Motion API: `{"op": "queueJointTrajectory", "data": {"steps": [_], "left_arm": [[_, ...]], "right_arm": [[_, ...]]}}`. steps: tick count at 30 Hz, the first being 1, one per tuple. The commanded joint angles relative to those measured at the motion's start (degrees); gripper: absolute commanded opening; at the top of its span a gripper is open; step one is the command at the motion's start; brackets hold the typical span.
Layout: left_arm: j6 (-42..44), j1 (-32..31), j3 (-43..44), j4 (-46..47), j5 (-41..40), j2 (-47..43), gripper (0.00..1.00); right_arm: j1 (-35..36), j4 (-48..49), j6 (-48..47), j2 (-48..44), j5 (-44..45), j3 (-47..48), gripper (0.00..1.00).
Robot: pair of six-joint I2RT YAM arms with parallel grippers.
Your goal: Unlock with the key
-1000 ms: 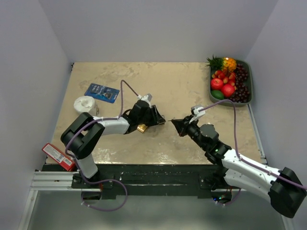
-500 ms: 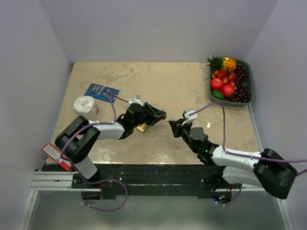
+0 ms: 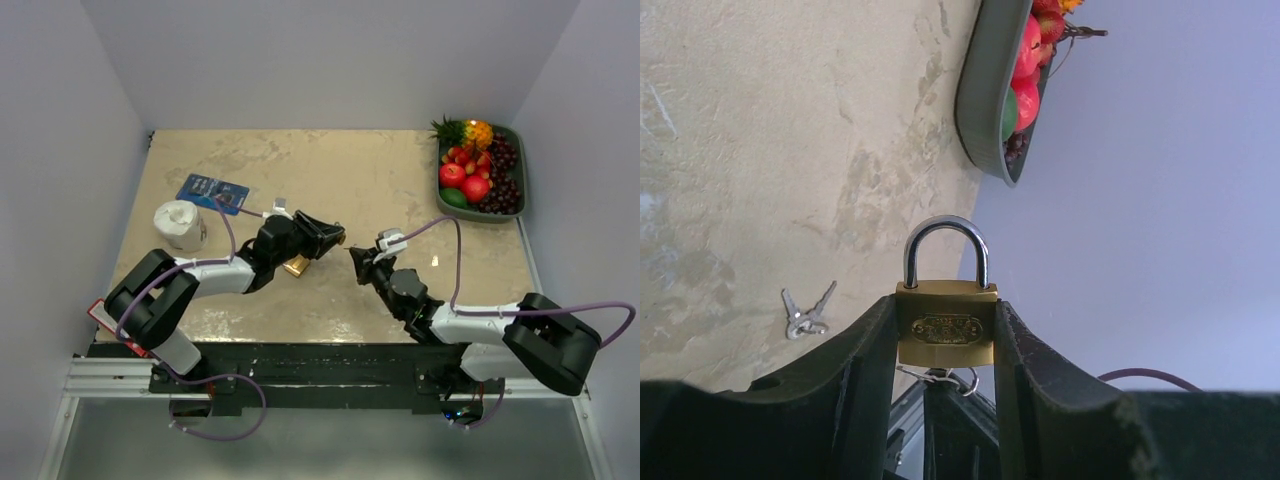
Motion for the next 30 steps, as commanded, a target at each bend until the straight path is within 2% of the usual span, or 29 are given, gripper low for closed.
{"op": "queueJointTrajectory", "data": {"steps": [1, 18, 30], "left_arm": [[-2.3, 0.4, -0.7, 2.5, -1.7, -2.6, 0.0], [-5.7, 0.3, -1.8, 0.2, -1.8, -3.4, 0.0], [-8.1, 0.3, -3.0, 0.4, -1.0, -2.9, 0.0]], "right_arm": [[1.3, 7.0, -2.1, 0.2, 3.4, 0.0, 0.0], [4.8, 14.3, -7.0, 7.2, 8.5, 2.0, 0.0], [6.4, 16.8, -8.3, 7.2, 11.4, 1.8, 0.0]]}}
